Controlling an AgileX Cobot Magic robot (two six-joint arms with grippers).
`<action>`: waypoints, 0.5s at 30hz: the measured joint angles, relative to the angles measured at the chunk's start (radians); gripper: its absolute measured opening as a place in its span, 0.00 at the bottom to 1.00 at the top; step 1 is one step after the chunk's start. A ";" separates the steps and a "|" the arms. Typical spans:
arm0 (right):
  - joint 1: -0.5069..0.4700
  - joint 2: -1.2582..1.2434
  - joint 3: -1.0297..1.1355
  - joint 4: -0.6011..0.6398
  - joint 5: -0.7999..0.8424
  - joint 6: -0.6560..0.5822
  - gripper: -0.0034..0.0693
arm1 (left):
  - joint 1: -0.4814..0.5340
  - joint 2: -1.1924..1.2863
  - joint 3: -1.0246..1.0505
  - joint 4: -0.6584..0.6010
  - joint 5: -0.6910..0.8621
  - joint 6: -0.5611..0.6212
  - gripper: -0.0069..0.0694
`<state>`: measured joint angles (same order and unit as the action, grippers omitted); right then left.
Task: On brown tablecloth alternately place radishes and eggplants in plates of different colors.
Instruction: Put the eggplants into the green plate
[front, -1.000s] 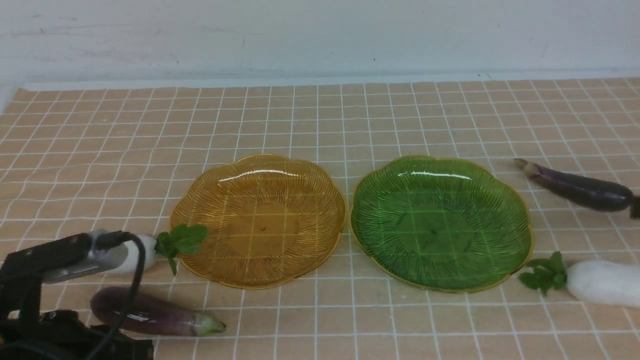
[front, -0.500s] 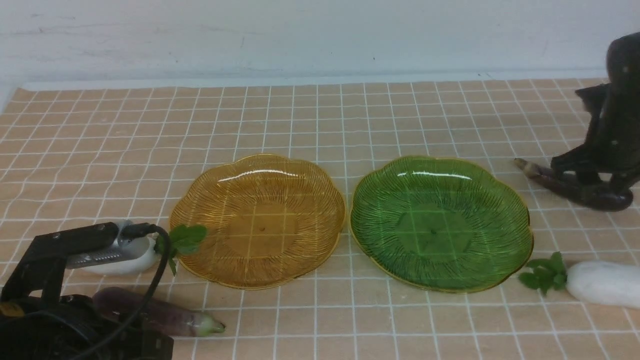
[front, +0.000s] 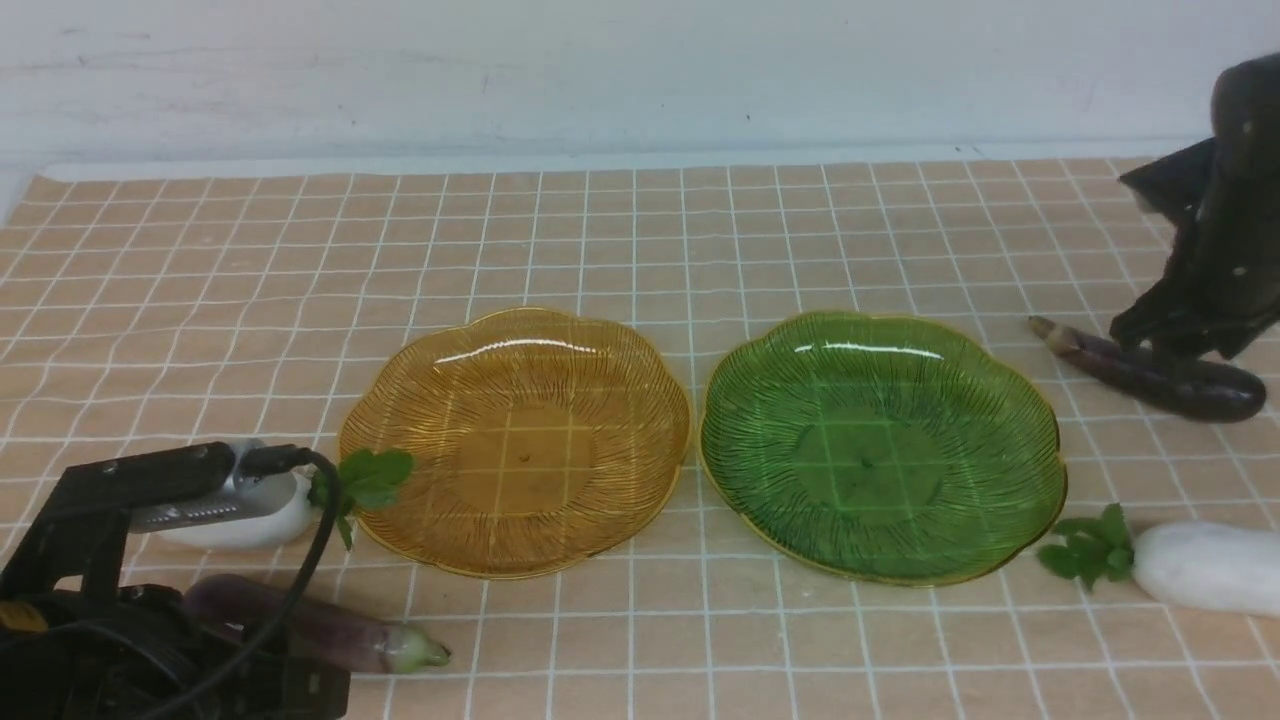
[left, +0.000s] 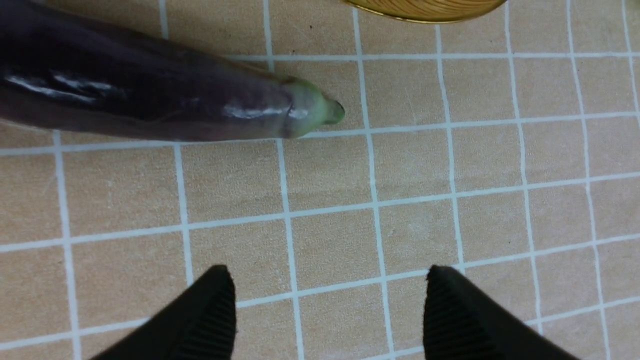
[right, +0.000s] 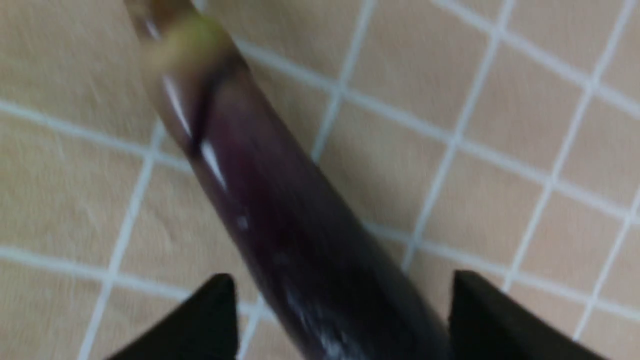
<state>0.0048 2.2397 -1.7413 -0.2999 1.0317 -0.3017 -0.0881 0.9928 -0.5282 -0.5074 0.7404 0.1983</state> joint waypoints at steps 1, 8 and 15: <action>0.000 0.013 0.000 -0.010 0.004 -0.005 0.84 | 0.000 0.000 0.000 0.000 0.000 0.000 0.70; 0.000 -0.013 -0.089 0.021 0.182 -0.098 0.55 | 0.000 0.000 0.000 -0.002 0.001 0.000 0.70; 0.004 -0.250 -0.167 0.403 0.191 0.068 0.55 | 0.000 0.000 0.000 -0.003 0.002 0.000 0.70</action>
<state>0.0089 1.9901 -1.9084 0.1028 1.2224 -0.2334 -0.0881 0.9928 -0.5282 -0.5108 0.7424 0.1983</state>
